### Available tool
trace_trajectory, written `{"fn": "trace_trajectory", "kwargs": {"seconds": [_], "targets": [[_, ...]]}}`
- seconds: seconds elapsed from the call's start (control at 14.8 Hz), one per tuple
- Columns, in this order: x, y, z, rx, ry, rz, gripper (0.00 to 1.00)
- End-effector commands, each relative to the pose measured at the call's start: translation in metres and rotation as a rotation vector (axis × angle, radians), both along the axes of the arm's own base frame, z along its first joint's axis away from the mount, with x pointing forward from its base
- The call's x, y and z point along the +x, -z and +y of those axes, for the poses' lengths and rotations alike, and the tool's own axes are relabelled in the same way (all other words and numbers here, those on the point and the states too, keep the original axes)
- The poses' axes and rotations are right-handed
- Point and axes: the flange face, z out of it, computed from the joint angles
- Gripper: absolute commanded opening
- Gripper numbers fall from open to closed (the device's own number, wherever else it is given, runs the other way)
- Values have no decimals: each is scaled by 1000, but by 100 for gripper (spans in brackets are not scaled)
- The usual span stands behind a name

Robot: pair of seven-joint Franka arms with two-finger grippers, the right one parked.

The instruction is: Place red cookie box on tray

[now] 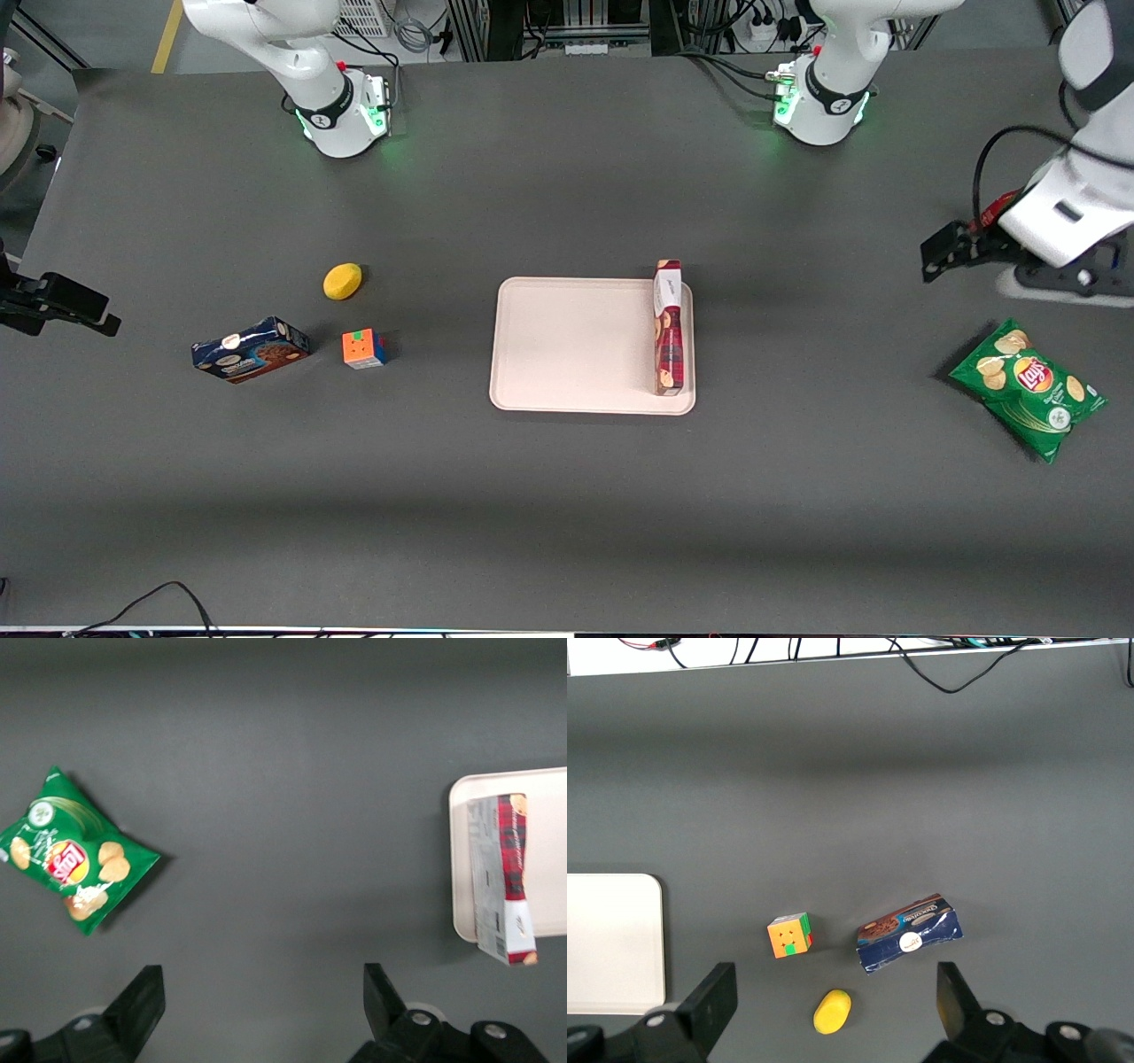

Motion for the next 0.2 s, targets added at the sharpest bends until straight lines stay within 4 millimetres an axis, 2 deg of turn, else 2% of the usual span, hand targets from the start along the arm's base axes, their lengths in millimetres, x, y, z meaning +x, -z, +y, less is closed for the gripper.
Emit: {"fn": "trace_trajectory", "kwargs": {"seconds": [0.0, 0.13], "targets": [[-21, -30, -1, 15, 22, 8, 100], [-24, -34, 0, 20, 23, 9, 100]]}}
